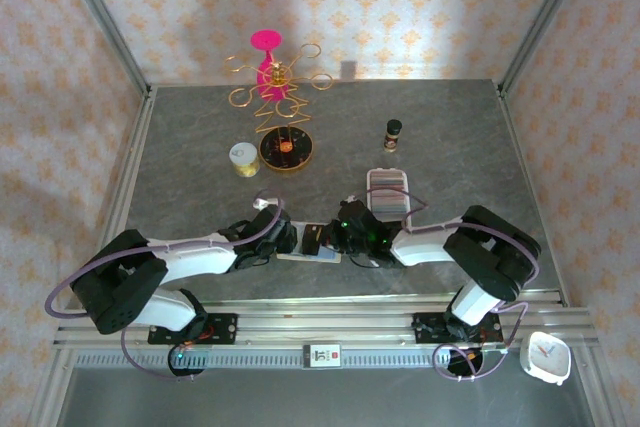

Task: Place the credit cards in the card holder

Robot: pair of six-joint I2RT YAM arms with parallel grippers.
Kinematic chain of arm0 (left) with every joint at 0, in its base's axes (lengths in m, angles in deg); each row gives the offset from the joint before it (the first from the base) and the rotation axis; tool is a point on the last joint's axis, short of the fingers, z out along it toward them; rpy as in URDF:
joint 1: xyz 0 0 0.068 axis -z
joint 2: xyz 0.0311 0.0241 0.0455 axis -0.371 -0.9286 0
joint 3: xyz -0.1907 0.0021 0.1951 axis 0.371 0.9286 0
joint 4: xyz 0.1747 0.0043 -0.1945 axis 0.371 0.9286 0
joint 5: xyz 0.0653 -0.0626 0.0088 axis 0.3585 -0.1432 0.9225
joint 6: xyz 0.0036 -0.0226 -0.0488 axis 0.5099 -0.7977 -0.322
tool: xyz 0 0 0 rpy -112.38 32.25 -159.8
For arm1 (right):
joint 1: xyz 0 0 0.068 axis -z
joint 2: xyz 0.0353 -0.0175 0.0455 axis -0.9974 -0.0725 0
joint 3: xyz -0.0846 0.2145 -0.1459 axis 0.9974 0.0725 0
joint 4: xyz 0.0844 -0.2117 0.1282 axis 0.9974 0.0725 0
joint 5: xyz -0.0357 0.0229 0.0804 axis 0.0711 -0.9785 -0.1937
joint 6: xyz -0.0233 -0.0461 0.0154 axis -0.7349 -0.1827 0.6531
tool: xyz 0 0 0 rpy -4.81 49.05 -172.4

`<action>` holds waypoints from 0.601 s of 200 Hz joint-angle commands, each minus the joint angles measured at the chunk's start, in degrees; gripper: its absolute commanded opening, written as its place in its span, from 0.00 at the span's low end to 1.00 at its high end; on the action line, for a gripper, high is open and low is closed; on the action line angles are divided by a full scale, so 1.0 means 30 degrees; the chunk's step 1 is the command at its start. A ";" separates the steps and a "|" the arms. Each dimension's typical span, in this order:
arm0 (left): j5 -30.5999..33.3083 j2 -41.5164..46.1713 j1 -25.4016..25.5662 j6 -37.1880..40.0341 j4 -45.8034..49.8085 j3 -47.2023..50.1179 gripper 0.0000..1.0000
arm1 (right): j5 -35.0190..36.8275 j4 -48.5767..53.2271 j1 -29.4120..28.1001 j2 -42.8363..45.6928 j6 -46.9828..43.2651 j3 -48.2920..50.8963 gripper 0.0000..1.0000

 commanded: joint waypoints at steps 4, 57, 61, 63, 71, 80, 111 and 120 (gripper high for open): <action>-0.2006 -0.0742 0.0136 -0.0644 -0.0158 0.0734 0.37 | 0.0284 0.2058 -0.0335 0.0324 -0.0111 -0.0111 0.00; -0.2412 -0.0717 0.0122 -0.0901 -0.0655 0.1048 0.38 | -0.0312 0.1698 -0.0370 -0.0164 -0.0370 -0.0337 0.00; -0.2468 -0.0682 0.0135 -0.0918 -0.0731 0.1078 0.38 | -0.0377 0.1674 -0.0393 -0.0223 -0.0396 -0.0371 0.00; -0.2495 -0.0679 0.0129 -0.0922 -0.0739 0.1106 0.38 | -0.0394 0.1649 -0.0394 -0.0256 -0.0401 -0.0388 0.00; -0.2532 -0.0664 0.0109 -0.0952 -0.0802 0.1115 0.38 | -0.0488 0.1585 -0.0394 -0.0345 -0.0458 -0.0469 0.00; -0.2561 -0.0622 0.0132 -0.1032 -0.0917 0.1198 0.39 | -0.0569 0.1519 -0.0420 -0.0392 -0.0462 -0.0514 0.00; -0.2825 -0.0561 0.0122 -0.1267 -0.1297 0.1388 0.41 | -0.0686 0.1567 -0.0481 -0.0581 -0.0440 -0.0773 0.00; -0.2876 -0.0506 0.0127 -0.1333 -0.1424 0.1459 0.40 | -0.0725 0.1494 -0.0482 -0.0625 -0.0434 -0.0797 0.00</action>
